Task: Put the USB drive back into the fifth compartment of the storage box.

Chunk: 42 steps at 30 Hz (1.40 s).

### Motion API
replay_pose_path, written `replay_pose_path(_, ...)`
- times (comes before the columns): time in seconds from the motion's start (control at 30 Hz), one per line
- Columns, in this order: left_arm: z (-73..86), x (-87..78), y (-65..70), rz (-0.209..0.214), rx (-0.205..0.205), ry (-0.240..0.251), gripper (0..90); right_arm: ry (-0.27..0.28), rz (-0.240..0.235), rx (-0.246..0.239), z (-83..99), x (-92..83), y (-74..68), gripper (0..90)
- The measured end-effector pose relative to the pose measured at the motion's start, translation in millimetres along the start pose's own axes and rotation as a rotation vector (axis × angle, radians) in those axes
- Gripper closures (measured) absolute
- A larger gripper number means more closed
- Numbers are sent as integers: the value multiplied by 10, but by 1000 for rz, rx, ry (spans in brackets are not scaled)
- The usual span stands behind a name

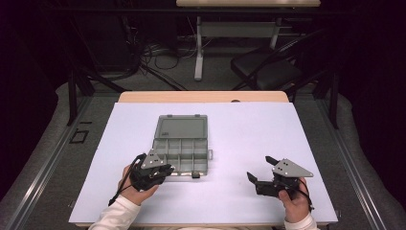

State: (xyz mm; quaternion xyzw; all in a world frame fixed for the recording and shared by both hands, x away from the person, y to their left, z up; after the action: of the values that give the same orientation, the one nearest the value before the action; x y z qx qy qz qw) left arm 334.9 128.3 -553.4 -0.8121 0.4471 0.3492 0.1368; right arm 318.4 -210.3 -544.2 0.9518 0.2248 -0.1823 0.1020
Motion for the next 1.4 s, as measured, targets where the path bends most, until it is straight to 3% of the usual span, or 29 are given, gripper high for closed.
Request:
replay_pose_path(0.4,33,-139,-214,-62,-35,17,793,0,-1,-2,1,0,-1,137)
replay_pose_path(1.4,96,-108,-425,-89,-65,-7,793,2,7,6,19,-17,45,137)
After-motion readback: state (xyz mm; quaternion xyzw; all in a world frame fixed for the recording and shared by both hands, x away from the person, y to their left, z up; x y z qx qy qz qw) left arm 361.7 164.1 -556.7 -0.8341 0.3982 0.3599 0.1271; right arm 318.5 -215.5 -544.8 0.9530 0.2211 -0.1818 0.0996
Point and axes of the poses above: each handheld gripper's, and its own axes: x roughly forward along the jaws, z roughly out of its underside, y roughly to its right, the point moved 7 cm from there along x, roughly forward along the jaws, and after that the axes turned 9 degrees about z, right-handed, at the moved point
